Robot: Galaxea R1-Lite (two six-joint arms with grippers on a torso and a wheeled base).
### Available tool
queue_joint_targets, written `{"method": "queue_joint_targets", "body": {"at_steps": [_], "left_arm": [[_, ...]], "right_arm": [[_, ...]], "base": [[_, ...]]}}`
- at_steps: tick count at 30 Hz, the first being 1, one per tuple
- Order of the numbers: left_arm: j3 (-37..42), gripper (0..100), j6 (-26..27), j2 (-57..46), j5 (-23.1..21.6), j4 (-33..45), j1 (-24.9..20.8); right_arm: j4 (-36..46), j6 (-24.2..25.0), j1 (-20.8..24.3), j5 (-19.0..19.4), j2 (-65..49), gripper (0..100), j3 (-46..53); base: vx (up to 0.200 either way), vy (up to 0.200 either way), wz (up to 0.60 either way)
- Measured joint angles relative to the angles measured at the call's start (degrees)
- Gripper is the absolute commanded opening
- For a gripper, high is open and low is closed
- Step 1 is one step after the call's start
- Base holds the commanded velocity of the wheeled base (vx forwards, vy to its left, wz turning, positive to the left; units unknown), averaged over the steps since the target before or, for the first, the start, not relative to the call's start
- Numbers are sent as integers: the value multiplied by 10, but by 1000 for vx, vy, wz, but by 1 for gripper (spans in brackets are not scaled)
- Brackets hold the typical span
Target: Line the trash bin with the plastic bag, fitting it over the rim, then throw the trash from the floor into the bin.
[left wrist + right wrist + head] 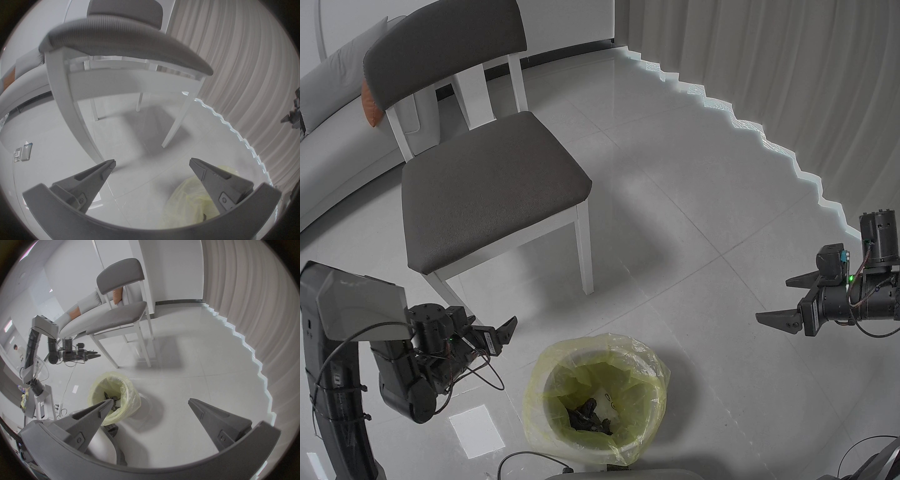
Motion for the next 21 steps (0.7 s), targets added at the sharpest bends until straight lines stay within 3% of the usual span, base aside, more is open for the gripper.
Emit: {"method": "queue_joint_targets", "body": {"at_steps": [9,21], "left_arm": [[98,100,0,-132,-6,-1,4],[154,100,3,-260,-8,0,13]], "right_arm": [[-45,35,-12,-35,-68,100,76],[-63,83,-27,-54,-191,100,124]], "base": [[0,0,0],[0,0,0]]}}
